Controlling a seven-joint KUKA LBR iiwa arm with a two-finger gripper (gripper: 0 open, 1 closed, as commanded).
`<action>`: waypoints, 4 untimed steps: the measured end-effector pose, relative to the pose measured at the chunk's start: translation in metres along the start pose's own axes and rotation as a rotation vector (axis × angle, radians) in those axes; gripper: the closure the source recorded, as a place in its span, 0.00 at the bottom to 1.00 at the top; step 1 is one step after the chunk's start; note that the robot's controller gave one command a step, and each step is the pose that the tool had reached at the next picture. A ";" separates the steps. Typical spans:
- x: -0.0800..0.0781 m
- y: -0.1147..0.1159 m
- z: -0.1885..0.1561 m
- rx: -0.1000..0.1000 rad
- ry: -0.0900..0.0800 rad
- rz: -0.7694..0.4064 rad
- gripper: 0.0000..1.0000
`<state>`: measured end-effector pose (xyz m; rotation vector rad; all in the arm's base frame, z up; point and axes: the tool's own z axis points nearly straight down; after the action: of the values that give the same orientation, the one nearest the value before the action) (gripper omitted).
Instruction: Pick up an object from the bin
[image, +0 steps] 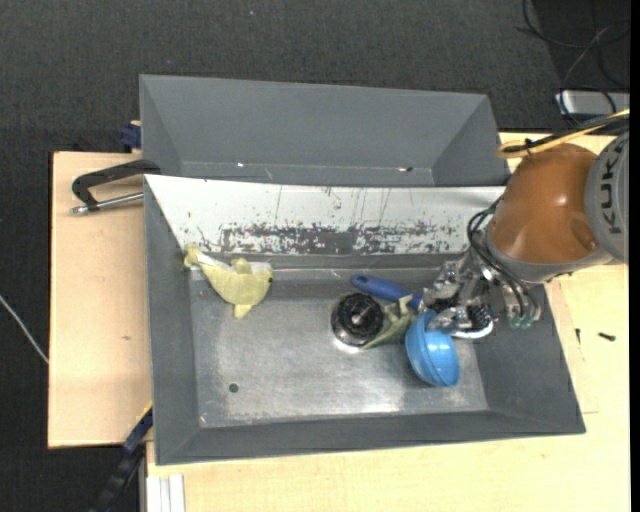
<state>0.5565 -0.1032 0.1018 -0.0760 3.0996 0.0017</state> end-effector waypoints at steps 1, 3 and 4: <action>-0.020 0.026 -0.093 0.001 0.025 -0.028 1.00; -0.025 0.005 -0.005 -0.014 0.052 -0.096 1.00; -0.025 0.011 -0.005 -0.003 0.049 -0.095 1.00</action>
Offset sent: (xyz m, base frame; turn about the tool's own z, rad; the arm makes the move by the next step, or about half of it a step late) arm 0.0109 0.0250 0.0871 -0.0249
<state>0.5806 -0.0913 0.1078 -0.2267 3.1416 0.0014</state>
